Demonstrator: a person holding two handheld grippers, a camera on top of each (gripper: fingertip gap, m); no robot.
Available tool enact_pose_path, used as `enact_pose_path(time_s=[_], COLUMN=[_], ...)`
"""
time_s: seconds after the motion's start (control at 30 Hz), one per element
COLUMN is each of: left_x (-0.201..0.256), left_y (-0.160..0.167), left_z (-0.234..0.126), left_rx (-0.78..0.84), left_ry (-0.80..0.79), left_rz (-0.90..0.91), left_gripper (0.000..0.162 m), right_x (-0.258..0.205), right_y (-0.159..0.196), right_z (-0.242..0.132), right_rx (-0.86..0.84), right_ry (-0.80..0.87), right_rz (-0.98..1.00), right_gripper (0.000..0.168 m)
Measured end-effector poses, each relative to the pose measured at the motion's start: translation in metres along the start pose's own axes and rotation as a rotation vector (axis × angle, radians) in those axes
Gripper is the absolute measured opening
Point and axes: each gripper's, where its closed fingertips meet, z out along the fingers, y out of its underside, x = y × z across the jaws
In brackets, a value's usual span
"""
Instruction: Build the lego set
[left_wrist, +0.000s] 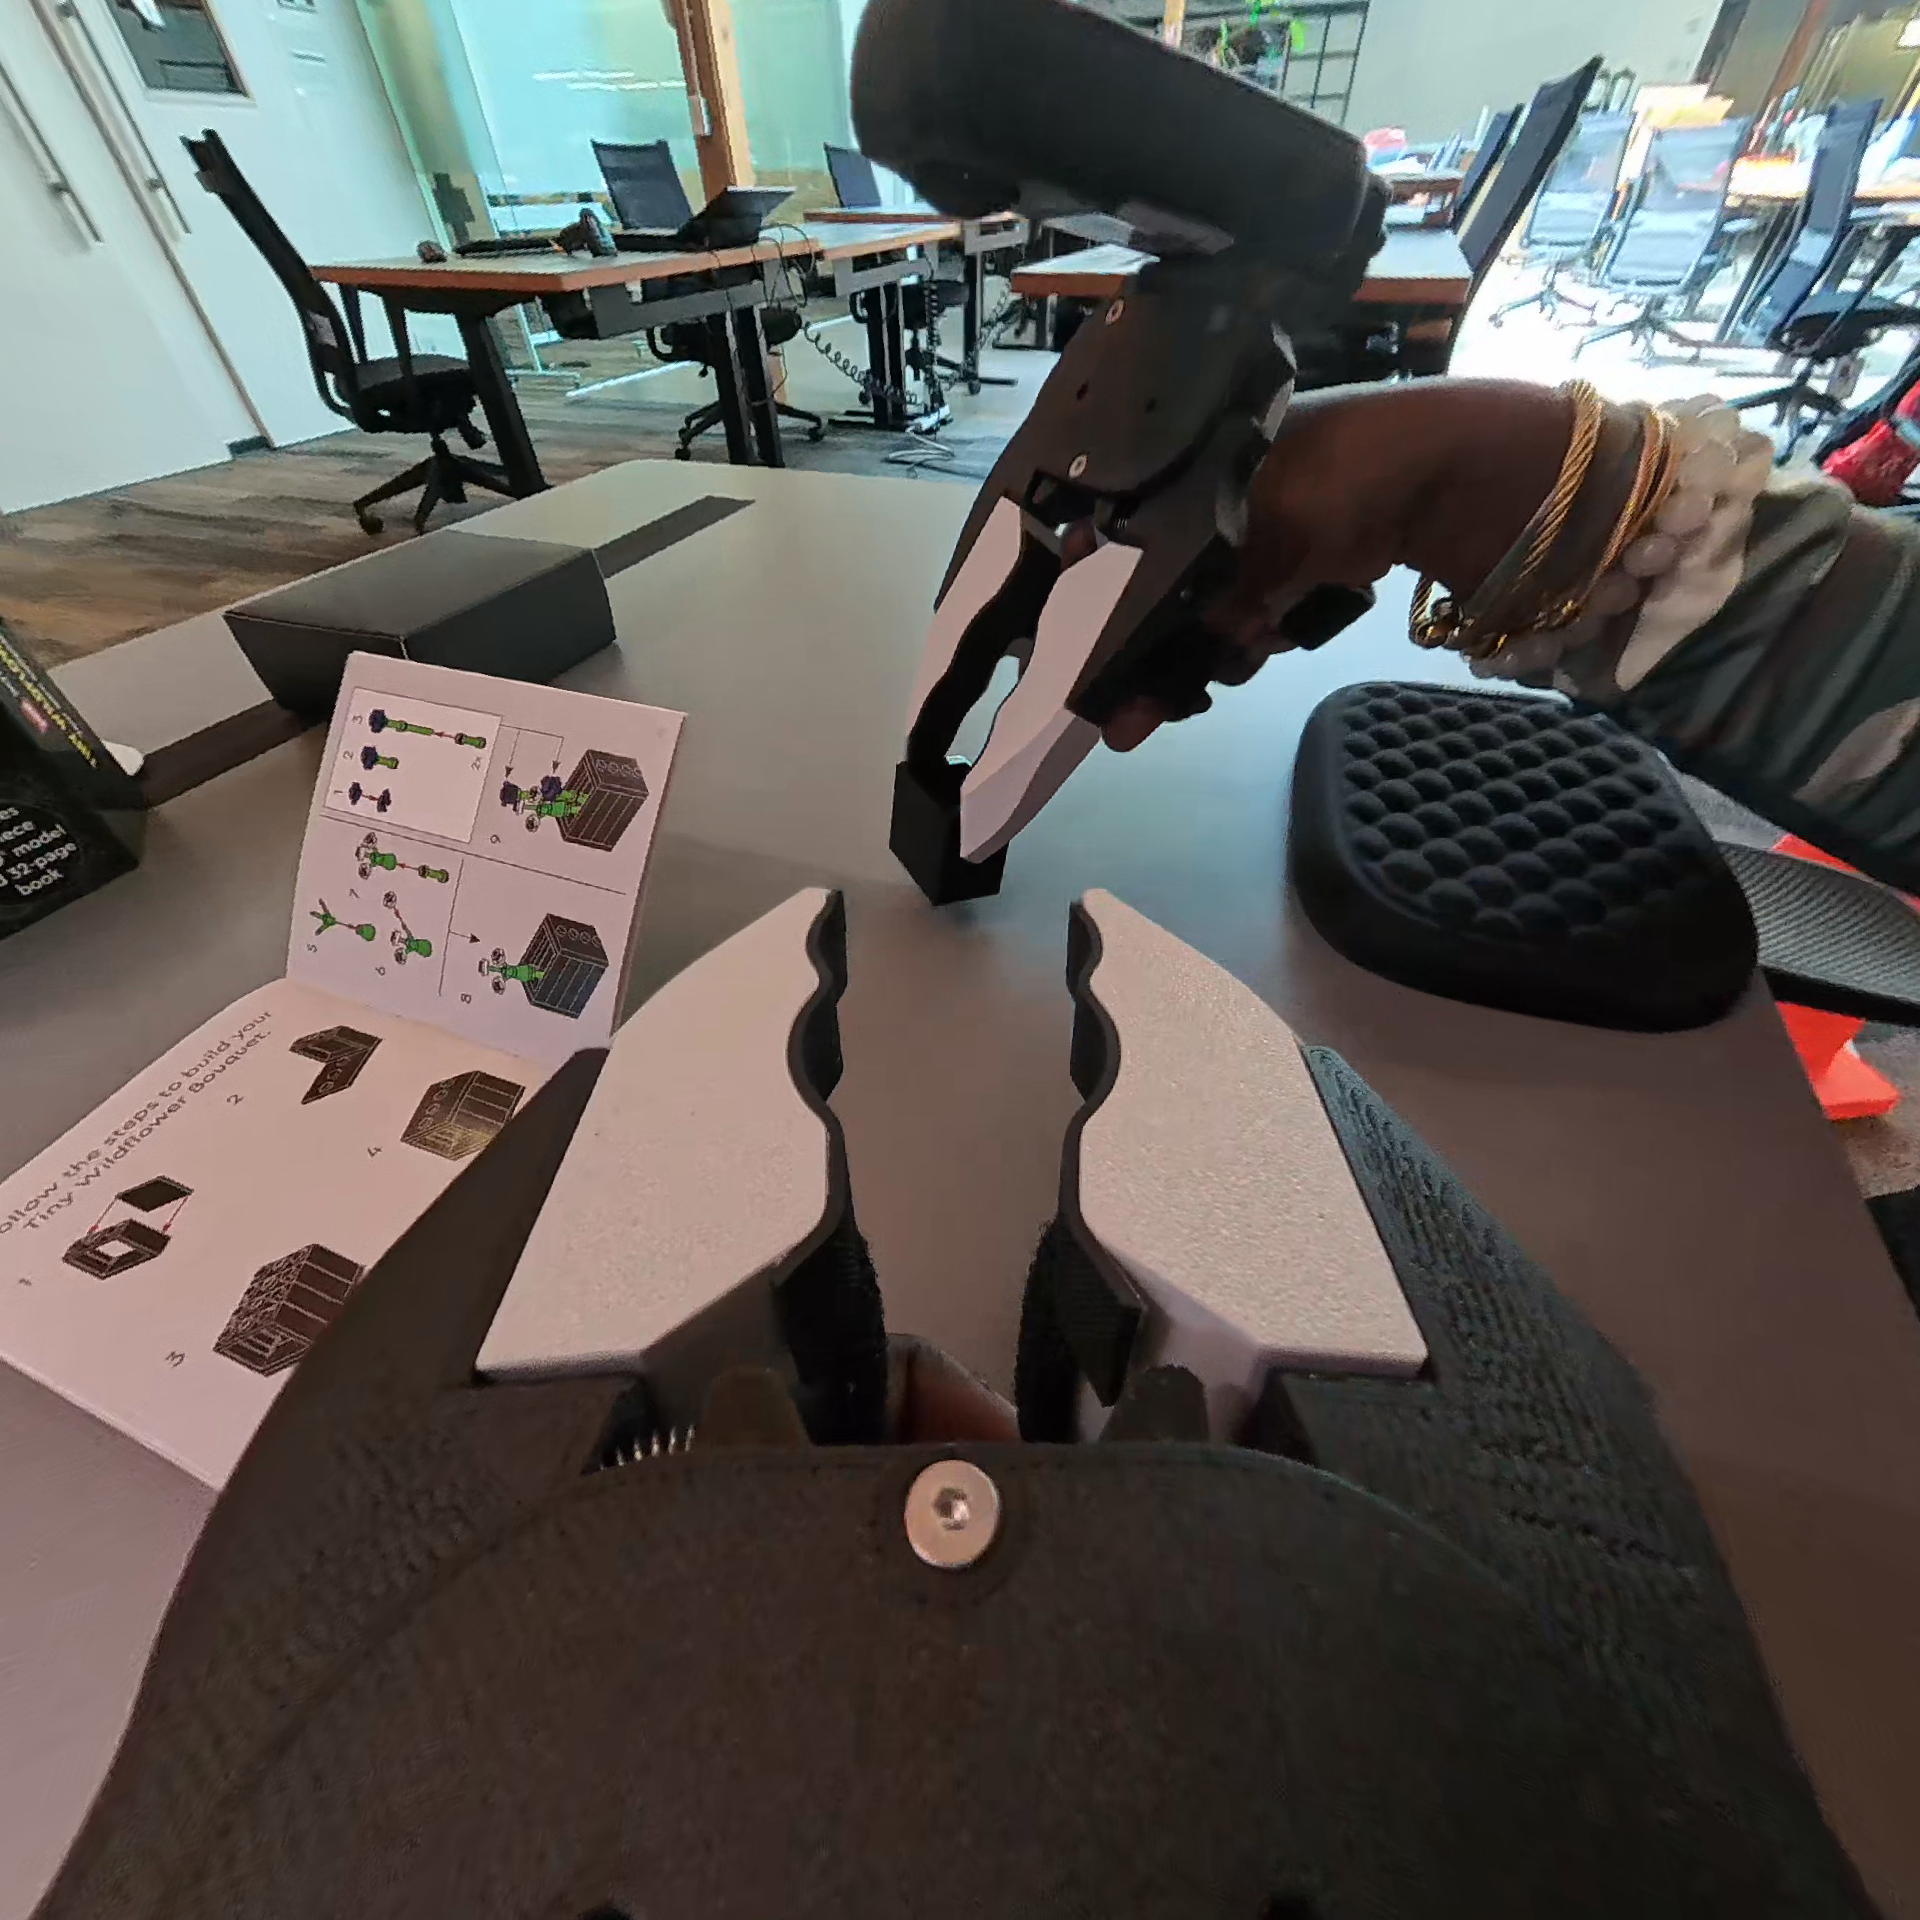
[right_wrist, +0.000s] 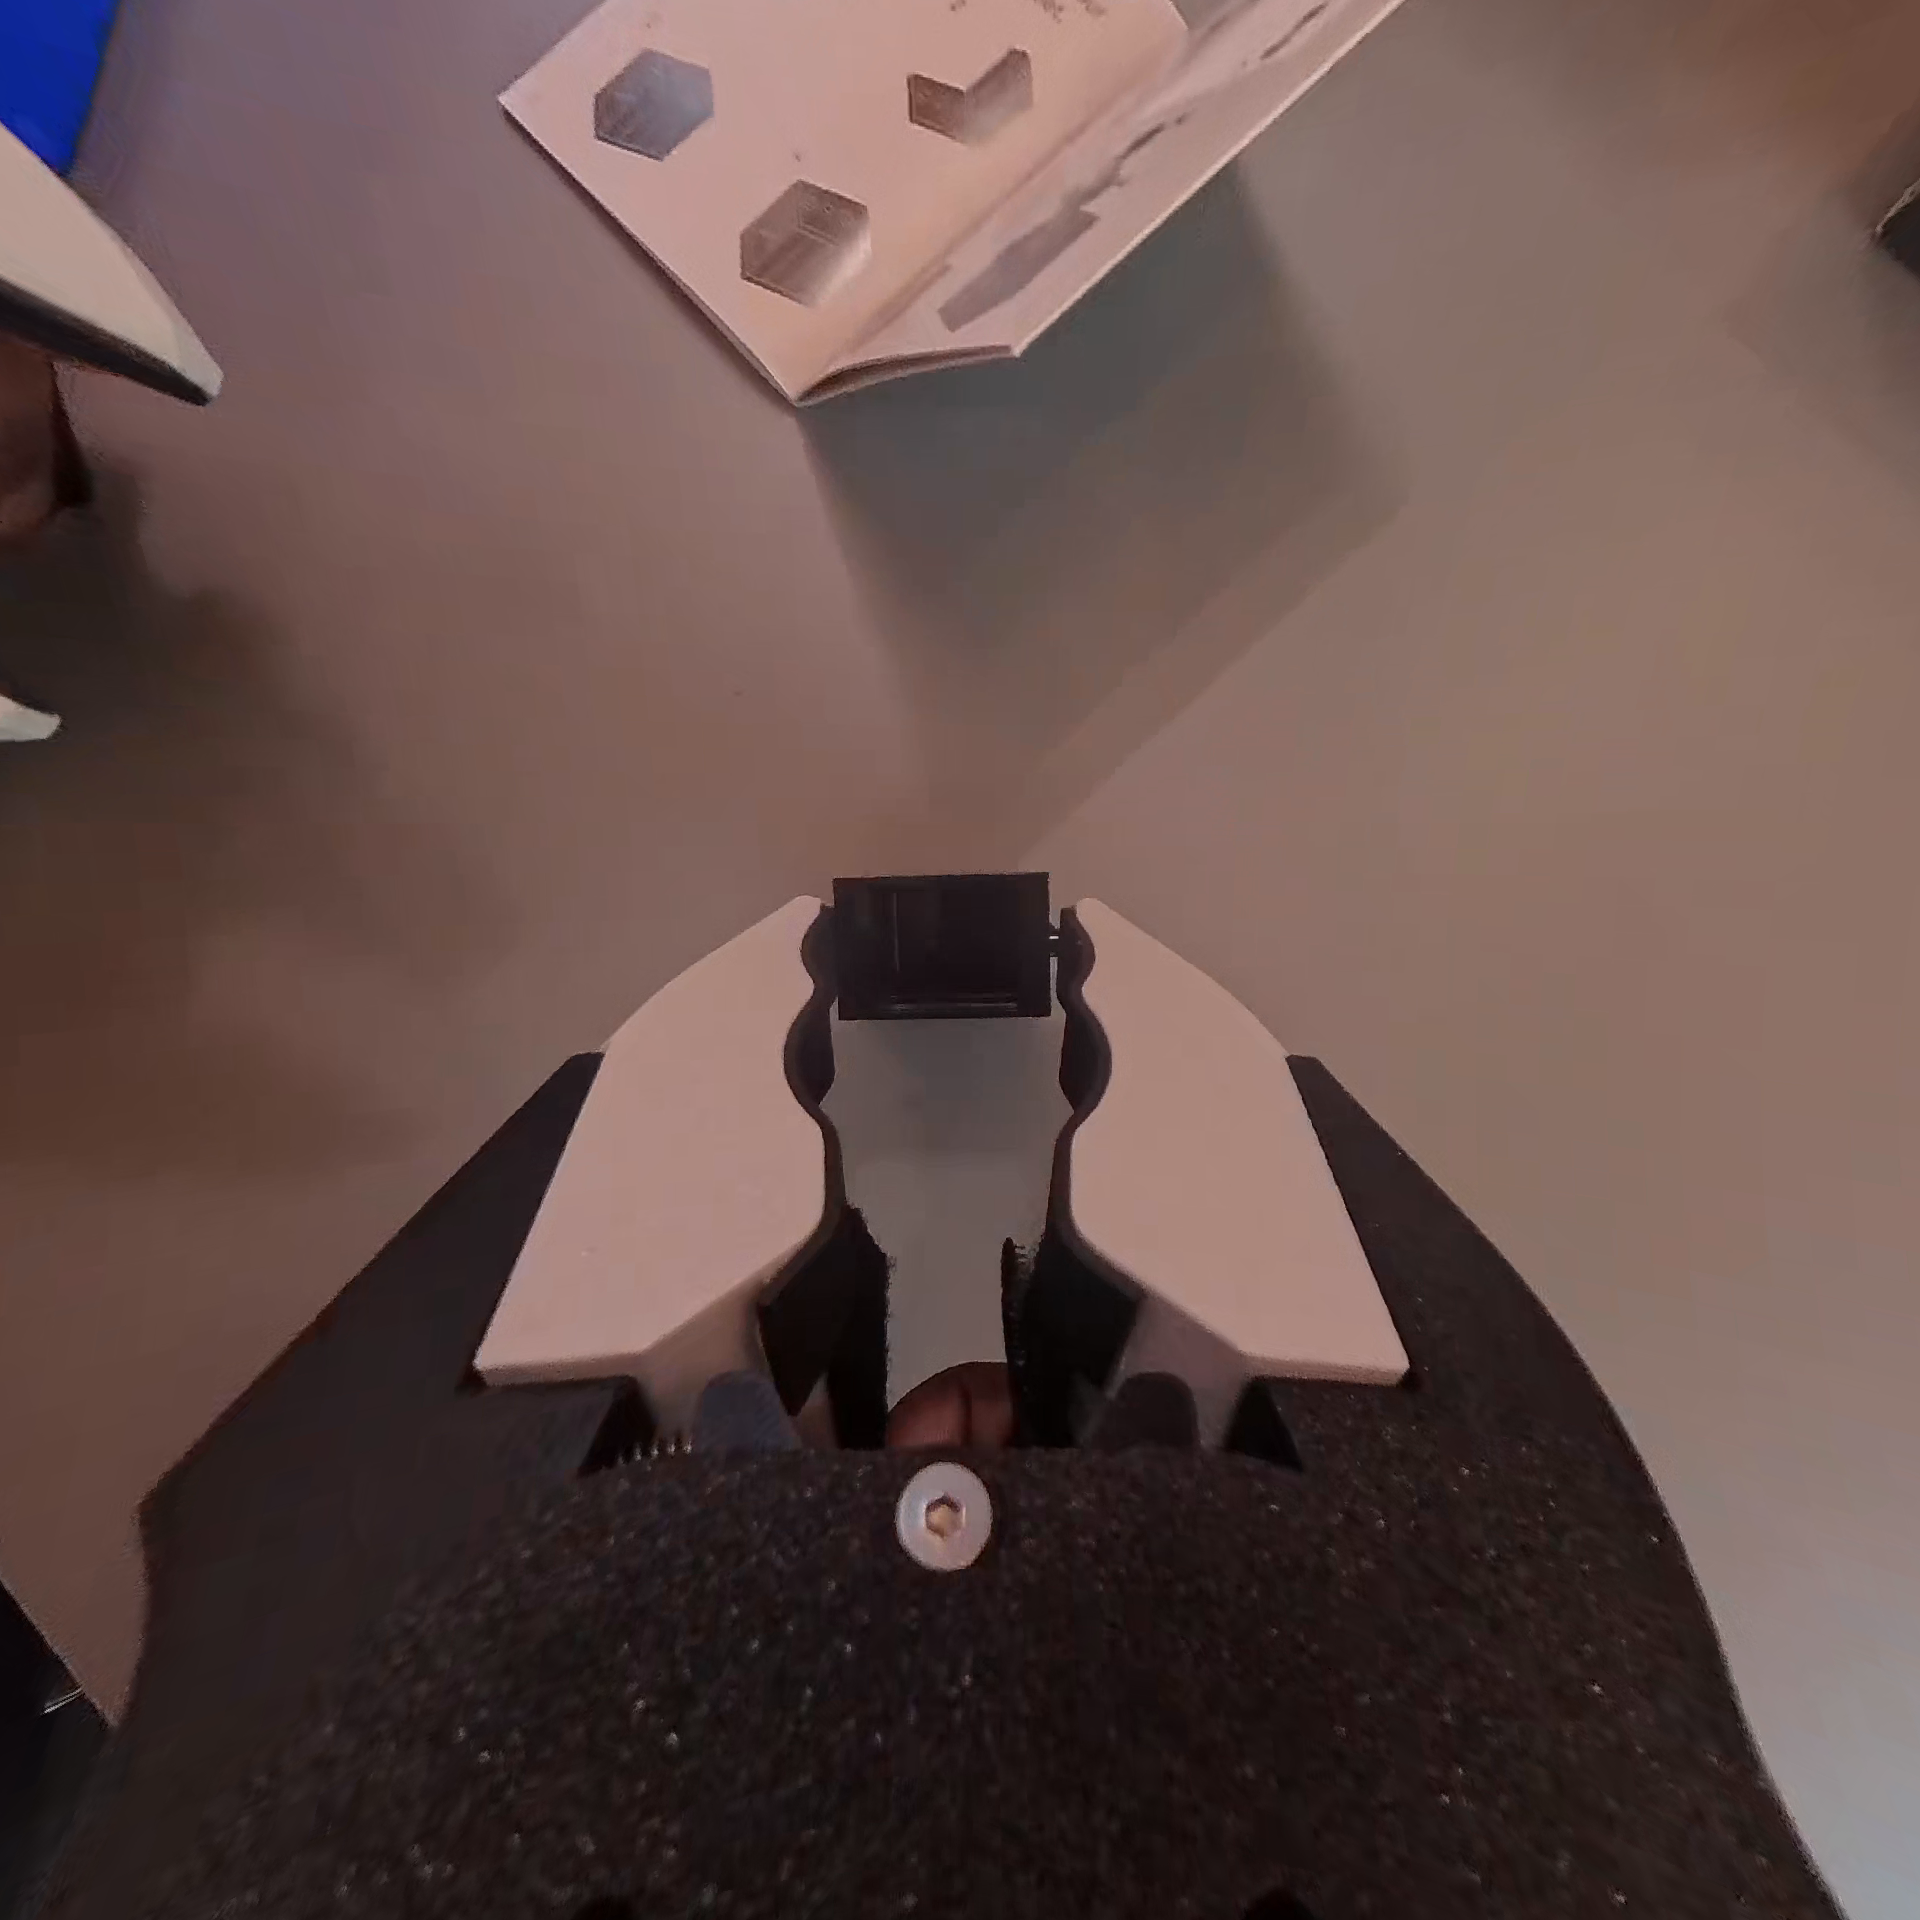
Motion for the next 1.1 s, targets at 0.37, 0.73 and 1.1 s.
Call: enact_pose_path(time_s=[0.37, 0.73, 1.1], left_x=[0.007, 0.008, -0.004], left_y=[0.002, 0.006, 0.013], left_z=[0.002, 0.004, 0.001], left_rx=[-0.018, -0.046, -0.084], left_ry=[0.028, 0.029, -0.029], left_rz=[0.029, 0.038, 0.076], left_gripper=[0.041, 0.041, 0.041], right_x=[0.014, 0.009, 0.027], right_y=[0.003, -0.003, 0.000], right_z=[0.008, -0.029, 0.009], right_rx=[-0.016, -0.159, -0.466], right_ry=[0.075, -0.148, -0.120], right_rz=[0.161, -0.854, -0.942], right_gripper=[0.043, 0.062, 0.027])
